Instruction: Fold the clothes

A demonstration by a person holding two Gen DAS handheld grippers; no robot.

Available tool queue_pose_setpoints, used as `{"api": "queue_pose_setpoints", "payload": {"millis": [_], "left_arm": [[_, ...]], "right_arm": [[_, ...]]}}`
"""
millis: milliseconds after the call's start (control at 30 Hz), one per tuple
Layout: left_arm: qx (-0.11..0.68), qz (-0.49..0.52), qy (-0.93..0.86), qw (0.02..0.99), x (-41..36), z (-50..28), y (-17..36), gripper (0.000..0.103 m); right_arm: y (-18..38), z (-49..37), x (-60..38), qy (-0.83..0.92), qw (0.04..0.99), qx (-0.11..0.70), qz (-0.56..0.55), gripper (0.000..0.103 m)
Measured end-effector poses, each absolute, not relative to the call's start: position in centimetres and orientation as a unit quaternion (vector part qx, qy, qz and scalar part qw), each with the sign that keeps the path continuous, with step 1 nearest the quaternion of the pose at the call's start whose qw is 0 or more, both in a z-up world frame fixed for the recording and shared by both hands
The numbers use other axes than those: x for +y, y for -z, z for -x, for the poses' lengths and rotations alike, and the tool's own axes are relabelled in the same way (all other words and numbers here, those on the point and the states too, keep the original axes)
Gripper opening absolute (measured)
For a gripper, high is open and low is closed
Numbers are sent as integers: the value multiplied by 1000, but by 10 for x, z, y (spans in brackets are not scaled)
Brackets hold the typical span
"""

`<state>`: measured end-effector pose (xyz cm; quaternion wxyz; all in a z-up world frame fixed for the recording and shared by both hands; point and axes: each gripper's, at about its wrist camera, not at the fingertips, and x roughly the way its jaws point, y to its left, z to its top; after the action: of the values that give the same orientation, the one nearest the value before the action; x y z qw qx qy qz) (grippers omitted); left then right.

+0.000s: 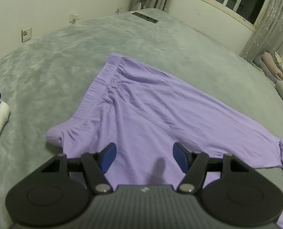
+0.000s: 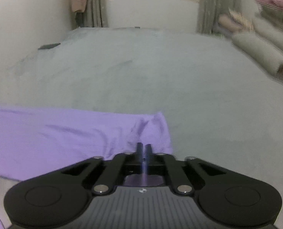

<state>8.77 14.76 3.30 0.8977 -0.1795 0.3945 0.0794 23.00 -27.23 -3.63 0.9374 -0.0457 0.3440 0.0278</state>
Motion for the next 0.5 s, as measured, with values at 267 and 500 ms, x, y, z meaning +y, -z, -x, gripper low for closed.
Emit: {"api": "queue_pose_setpoints", "payload": {"millis": [267,500], "left_arm": [[395,173,-80,899,148,-87,-32,63],[394,162,-80,901,144,-87,-30,65]], "right_arm": [[-9,-240,-297,79,928,328,156,2],[19,-281,-327,185,880,369,235,1]]}}
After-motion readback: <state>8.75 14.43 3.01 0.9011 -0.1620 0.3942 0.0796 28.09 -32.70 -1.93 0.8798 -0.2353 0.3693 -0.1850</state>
